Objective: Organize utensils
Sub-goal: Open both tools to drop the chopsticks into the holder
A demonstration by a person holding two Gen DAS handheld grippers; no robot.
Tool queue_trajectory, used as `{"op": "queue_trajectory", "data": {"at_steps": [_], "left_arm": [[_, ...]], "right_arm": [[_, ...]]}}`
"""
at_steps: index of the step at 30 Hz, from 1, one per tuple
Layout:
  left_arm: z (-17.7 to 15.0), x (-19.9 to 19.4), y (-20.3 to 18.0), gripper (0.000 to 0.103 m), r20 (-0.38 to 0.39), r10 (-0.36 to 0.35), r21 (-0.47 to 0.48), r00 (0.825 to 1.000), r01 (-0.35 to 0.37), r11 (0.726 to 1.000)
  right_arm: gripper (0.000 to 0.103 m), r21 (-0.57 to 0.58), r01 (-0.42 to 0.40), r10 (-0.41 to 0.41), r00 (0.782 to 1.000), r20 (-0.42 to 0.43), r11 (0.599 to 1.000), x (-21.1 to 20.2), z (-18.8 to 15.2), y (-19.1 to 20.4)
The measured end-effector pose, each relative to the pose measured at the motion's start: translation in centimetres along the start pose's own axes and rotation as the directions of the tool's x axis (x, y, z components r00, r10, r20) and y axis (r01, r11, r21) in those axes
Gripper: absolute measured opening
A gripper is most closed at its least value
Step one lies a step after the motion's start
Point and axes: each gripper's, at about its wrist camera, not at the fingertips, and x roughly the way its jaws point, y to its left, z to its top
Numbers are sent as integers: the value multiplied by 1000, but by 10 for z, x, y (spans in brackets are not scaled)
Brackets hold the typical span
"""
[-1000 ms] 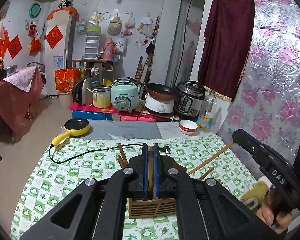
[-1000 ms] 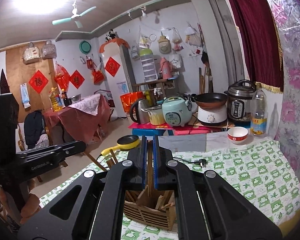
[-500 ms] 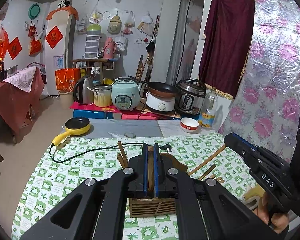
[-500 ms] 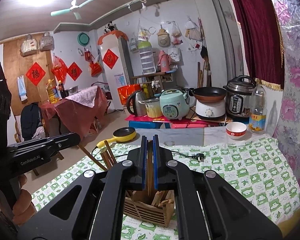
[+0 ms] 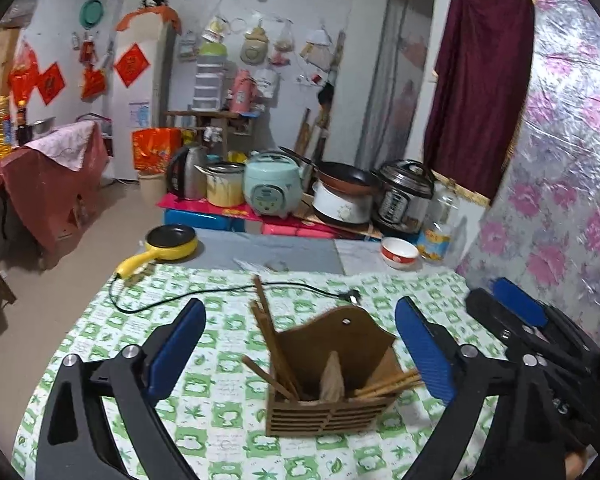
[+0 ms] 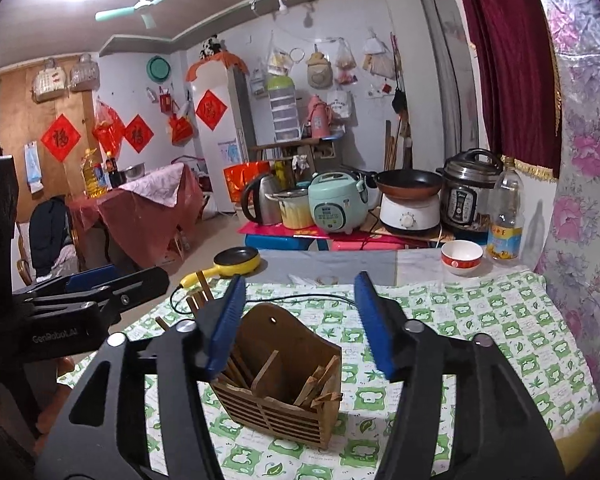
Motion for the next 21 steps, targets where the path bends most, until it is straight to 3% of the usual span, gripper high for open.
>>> {"op": "queue_trajectory", "data": {"at_steps": [14,21], "left_arm": [[3,3,10,97,-15,72,-39,997,-73,997],[4,-5,9,97,13,118,-30,993,-117,993]], "right_arm": [[81,-6,25,-25,999,33,1000,-7,1,2],[90,20,39,-40,998,54,999,-13,2,-2]]}}
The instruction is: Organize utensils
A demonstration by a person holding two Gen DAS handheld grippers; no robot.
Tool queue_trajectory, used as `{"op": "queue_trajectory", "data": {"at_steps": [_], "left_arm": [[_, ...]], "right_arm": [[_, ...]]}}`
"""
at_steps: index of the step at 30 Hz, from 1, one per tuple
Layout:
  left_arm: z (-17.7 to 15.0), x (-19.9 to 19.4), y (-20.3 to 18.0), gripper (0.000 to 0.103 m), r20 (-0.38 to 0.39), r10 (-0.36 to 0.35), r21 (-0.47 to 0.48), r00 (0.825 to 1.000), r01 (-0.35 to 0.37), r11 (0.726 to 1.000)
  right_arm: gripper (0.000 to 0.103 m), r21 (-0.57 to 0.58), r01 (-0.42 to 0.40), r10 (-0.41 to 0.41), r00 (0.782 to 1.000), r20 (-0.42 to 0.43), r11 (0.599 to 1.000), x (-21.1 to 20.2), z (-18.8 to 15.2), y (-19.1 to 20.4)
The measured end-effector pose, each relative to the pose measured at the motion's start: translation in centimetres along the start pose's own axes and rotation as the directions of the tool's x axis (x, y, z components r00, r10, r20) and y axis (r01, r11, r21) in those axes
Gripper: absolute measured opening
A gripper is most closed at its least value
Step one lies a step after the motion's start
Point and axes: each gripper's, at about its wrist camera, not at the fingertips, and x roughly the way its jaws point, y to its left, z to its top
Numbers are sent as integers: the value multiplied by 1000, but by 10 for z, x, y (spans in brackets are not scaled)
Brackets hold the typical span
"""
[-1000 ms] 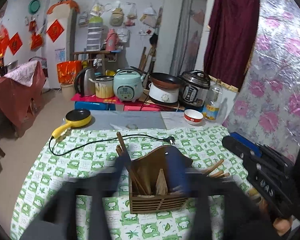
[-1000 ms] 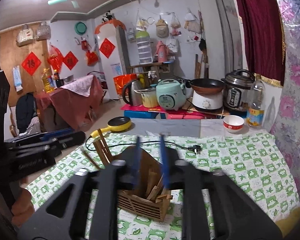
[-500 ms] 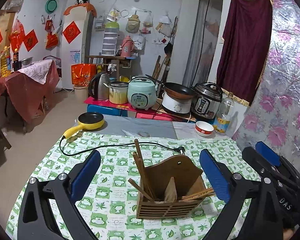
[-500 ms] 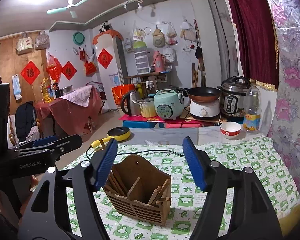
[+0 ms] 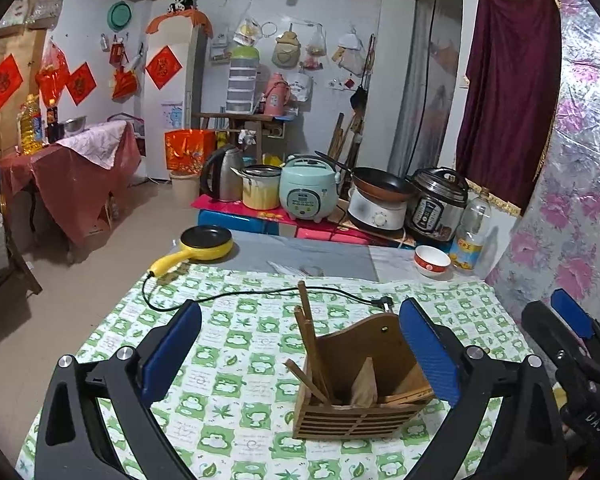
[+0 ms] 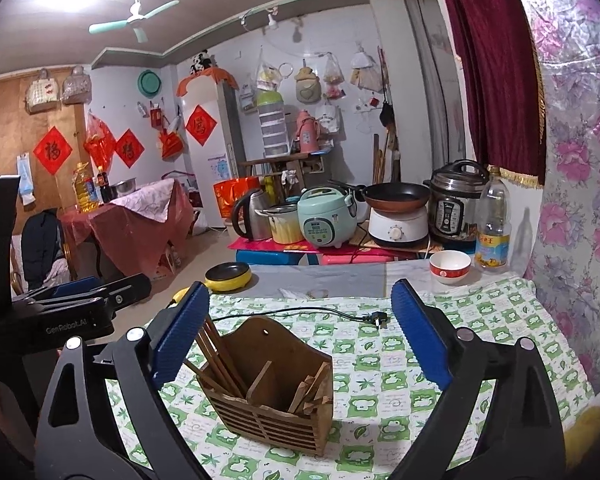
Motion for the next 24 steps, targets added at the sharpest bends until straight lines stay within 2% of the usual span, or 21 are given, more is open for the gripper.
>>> {"op": "queue_trajectory", "data": {"at_steps": [9,15,18,21,24], "left_arm": [[1,-15,1,97,35,29,-4,999,-29,1000],[-4,-27,2,97,40,-33,-39,999,35,999],[-11,-31,-4,97,47,-35,-24,998,36,999],[-33,-37,-7,97,66,-4,25,998,3,1000],[-75,-34,0,97,84,77,53,993,-82,995]], "right_arm": [[94,16,4,-4,1000,17,1000,-18,-2,1],[95,15,4,-4,999,41,1000,-38,-2,6],[95,14,3,-3,999,45,1000,-45,-3,8],[97,15,2,-3,999,53,1000,-53,-8,12],[97,33,5,-7,998,65,999,-58,-18,10]]}}
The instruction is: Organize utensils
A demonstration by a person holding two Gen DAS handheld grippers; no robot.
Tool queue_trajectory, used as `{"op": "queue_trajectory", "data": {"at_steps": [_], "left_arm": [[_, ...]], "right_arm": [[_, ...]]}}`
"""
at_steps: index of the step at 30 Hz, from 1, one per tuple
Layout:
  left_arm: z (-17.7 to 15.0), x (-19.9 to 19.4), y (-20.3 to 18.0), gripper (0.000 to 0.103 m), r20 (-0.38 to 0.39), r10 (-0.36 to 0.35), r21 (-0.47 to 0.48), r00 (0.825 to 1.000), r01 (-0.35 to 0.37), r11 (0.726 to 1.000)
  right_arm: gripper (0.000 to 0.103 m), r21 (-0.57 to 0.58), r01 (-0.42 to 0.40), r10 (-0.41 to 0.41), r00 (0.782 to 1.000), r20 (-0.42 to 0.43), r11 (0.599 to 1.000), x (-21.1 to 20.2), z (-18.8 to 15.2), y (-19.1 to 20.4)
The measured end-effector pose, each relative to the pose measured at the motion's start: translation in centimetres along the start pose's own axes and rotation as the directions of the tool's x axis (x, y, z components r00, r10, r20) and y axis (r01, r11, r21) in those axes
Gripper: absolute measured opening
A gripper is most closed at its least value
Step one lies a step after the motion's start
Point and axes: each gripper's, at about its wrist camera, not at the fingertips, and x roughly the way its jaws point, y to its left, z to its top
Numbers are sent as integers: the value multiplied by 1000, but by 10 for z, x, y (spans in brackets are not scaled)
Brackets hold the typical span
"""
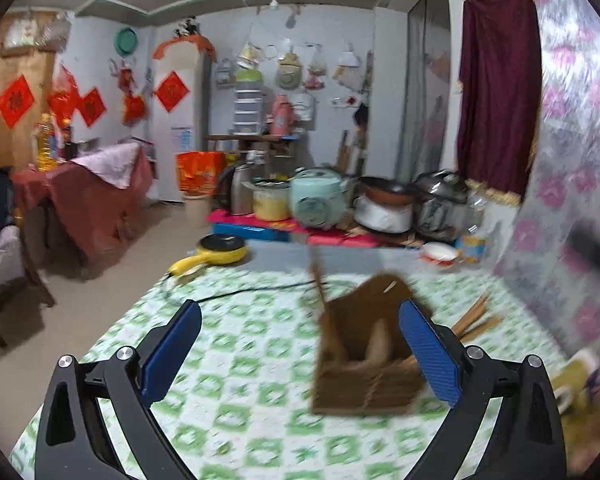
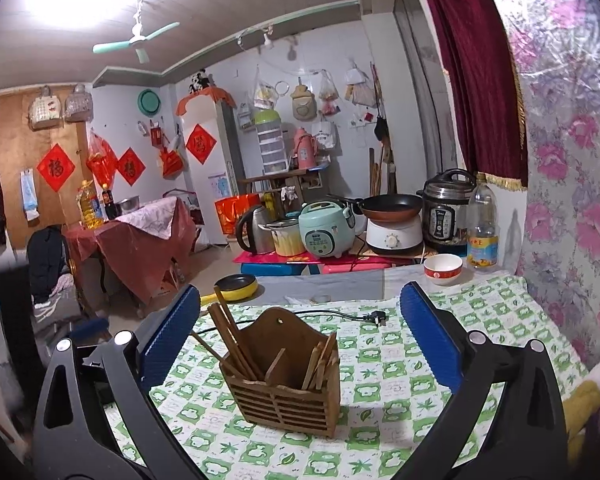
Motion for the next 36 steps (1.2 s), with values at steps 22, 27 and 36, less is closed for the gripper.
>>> {"op": "queue_trajectory", "data": {"at_steps": [22,27,36], "left_arm": [[-83,14,11,97,-25,122,7,992,-122,992],[-84,4,-5,97,26,172,96,985,-173,980],[-85,-4,2,97,31,177,57,984,-179,982]], "right_arm": [[97,-71,140,-151,972,-178,988,21,-130,-28],[97,-96,147,-161,974,-162,984,19,-132,-22],[97,3,175,-173,975,-140,985,-1,-128,-34]]}}
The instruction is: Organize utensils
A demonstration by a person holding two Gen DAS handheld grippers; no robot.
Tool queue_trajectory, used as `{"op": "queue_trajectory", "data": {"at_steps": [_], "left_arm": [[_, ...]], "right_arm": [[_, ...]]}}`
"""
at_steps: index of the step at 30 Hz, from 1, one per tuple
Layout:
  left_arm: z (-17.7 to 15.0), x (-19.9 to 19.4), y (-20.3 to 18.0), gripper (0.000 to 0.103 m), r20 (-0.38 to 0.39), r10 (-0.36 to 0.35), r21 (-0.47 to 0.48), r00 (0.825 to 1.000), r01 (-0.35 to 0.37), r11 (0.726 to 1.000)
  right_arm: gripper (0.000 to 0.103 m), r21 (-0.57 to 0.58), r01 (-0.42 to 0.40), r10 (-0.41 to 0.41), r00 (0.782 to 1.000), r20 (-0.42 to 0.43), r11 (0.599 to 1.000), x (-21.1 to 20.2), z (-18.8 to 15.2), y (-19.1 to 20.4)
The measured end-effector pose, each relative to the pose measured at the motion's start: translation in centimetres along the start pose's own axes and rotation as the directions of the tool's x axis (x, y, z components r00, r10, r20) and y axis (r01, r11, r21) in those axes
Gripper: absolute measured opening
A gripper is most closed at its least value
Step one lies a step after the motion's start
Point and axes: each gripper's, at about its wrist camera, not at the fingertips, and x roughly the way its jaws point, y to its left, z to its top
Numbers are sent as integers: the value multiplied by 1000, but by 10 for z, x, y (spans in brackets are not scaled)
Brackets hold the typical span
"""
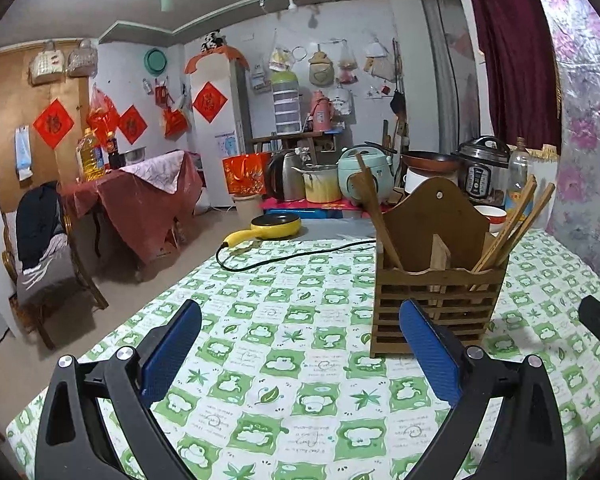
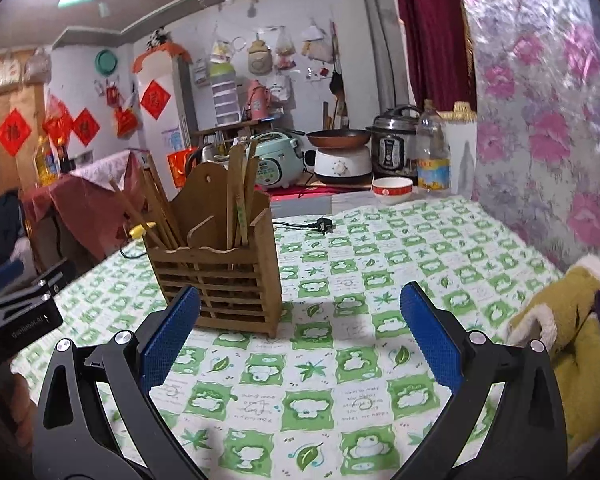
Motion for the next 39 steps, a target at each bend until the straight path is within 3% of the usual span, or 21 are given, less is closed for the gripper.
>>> {"op": "queue_trajectory", "data": {"at_steps": [12,23,39], "left_arm": [[-2,-7,-9,97,16,-10,41,1000,9,999],[-2,0,-4,97,-26,-19,20,999,20,1000],[-3,-2,-7,97,-24,-15,41,1000,16,999]], "right_arm": [[97,-90,6,-6,1000,-2,996,2,-8,20],[97,-75,3,-3,1000,-6,997,2,-7,16],[97,-76,3,-3,1000,-6,997,2,-7,16]]}}
